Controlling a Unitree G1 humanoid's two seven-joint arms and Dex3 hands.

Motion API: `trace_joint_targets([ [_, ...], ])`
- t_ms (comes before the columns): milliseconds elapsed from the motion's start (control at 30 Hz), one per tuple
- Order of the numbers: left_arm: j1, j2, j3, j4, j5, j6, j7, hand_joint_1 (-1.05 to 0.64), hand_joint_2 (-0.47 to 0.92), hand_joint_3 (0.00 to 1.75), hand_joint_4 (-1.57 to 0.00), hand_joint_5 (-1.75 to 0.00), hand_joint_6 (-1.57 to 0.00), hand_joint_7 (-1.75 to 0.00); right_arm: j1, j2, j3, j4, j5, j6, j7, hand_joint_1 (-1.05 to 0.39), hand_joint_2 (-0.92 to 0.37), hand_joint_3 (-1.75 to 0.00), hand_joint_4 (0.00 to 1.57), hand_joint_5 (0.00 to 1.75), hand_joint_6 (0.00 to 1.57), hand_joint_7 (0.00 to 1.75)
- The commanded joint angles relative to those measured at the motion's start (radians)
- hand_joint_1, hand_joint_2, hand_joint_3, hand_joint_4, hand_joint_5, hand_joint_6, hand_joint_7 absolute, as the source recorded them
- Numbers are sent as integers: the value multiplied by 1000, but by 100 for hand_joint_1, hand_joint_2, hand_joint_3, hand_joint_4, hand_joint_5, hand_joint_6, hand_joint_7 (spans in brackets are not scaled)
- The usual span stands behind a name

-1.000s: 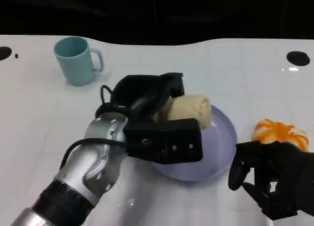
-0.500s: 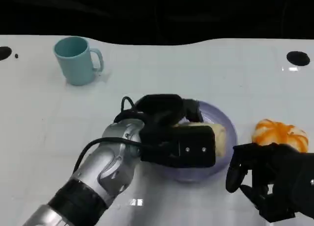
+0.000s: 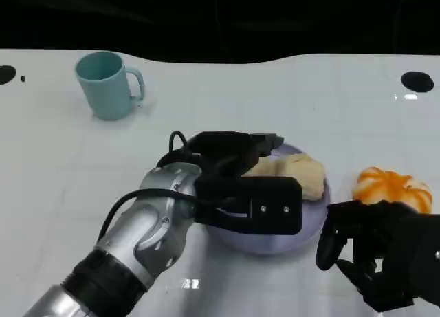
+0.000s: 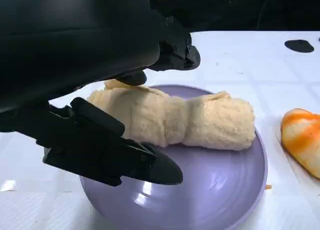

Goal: Grasp the towel on the left side of the plate with the left hand and place it into the plate.

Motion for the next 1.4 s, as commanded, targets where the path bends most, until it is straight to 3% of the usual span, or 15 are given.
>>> trace_joint_targets([
  [33, 19, 46, 47, -79, -42, 19, -64, -61, 92, 14, -10, -39, -22, -3, -11, -14, 0, -4, -2, 5, 2, -2, -58, -106, 72, 175, 69, 141],
  [300, 44, 132, 127, -218, -152, 50, -200, -46, 92, 26, -10, -52, -29, -4, -16, -14, 2, 1, -3, 4, -1, -2, -58, -106, 72, 174, 69, 142],
  [400, 69, 141, 210, -300, -273, 147, -293, -42, 92, 29, -12, -62, -33, -5, -18, -15, 4, 0, -7, 11, -2, -2, -58, -106, 71, 174, 69, 142],
  [667, 186, 180, 378, -545, -482, 349, -347, -39, 92, 32, -44, -79, -54, -13, -31, -16, 11, 18, -8, -6, -1, -2, -57, -106, 72, 174, 69, 142],
  [833, 310, 162, 485, -674, -603, 390, -306, -24, 92, 33, -68, -88, -83, -25, -36, -11, 19, 23, -8, -2, -4, -2, -57, -107, 72, 175, 69, 141],
  [867, 341, 153, 505, -698, -626, 394, -293, -21, 90, 42, -70, -97, -89, -33, -38, -10, 20, 23, -9, 1, -4, -2, -57, -107, 72, 175, 69, 141],
  [900, 372, 149, 522, -721, -645, 392, -279, -18, 81, 62, -72, -107, -89, -52, -39, -9, 21, 24, -9, 2, -5, -2, -57, -107, 72, 175, 69, 141],
  [967, 422, 144, 547, -760, -682, 396, -258, -16, 67, 91, -74, -120, -83, -83, -39, -8, 21, 26, -7, -2, -5, -2, -57, -107, 72, 175, 69, 141],
  [1033, 472, 130, 589, -813, -747, 458, -244, -12, 56, 118, -73, -142, -76, -115, -38, -9, 21, 30, -4, -6, -3, -2, -57, -107, 72, 175, 69, 141],
  [1100, 507, 133, 620, -860, -797, 514, -235, -9, 51, 131, -74, -158, -73, -137, -38, -11, 20, 35, -2, -17, -1, -1, -57, -107, 72, 175, 69, 142],
  [1233, 573, 180, 668, -945, -876, 593, -242, -9, 48, 138, -78, -173, -73, -156, -41, -10, 18, 37, -3, -7, -2, -2, -57, -107, 72, 175, 69, 142],
  [1400, 621, 208, 712, -1008, -957, 679, -219, -6, 44, 144, -88, -175, -79, -162, -36, -13, 3, 55, 6, -35, -1, -1, -57, -107, 72, 175, 69, 141],
])
